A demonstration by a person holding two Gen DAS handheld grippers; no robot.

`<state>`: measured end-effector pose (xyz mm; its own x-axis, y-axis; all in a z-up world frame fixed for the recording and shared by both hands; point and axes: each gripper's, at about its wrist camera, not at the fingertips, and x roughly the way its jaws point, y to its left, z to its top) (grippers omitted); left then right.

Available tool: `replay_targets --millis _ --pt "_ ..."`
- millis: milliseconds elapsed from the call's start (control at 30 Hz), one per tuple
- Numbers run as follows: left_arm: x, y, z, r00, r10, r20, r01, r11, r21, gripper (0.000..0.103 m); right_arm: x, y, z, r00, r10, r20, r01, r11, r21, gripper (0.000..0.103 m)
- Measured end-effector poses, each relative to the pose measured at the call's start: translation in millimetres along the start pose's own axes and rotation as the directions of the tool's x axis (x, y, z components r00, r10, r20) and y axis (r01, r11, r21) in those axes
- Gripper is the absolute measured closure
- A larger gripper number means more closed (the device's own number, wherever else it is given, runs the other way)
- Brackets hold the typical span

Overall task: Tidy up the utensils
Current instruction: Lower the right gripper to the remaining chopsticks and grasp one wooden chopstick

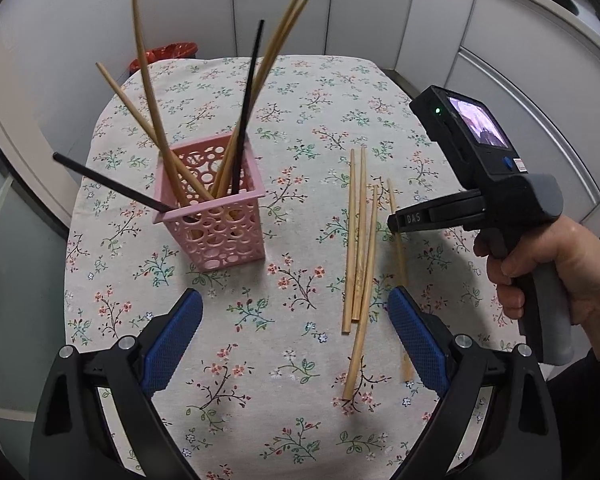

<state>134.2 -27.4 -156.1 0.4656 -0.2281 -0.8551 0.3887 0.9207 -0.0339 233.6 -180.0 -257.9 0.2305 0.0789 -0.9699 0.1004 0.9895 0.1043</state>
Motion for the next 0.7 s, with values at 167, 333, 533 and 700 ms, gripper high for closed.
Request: replay_targets --millis 167,333,533,700 --pt "7 -18 2 1.000 -0.013 -0.019 0.014 0.999 0.049 0.019 -5 -24 -4 0.999 0.050 -0.020 -0.050 0.998 0.042 0.097" --pt "29 -45 7 0.998 -0.029 -0.056 0.035 0.993 0.111 0.036 -21 -53 -13 0.997 0.077 0.009 -0.077 0.995 0.070 0.098" --pt "72 -78 20 0.993 -0.053 -0.104 0.072 0.979 0.191 0.071 -49 -86 -28 0.991 0.121 0.065 -0.126 0.989 0.079 0.098" --pt "99 -91 33 0.991 -0.082 -0.104 0.103 0.972 0.210 0.083 -61 -109 -38 0.985 0.150 0.087 -0.158 0.983 0.094 0.098"
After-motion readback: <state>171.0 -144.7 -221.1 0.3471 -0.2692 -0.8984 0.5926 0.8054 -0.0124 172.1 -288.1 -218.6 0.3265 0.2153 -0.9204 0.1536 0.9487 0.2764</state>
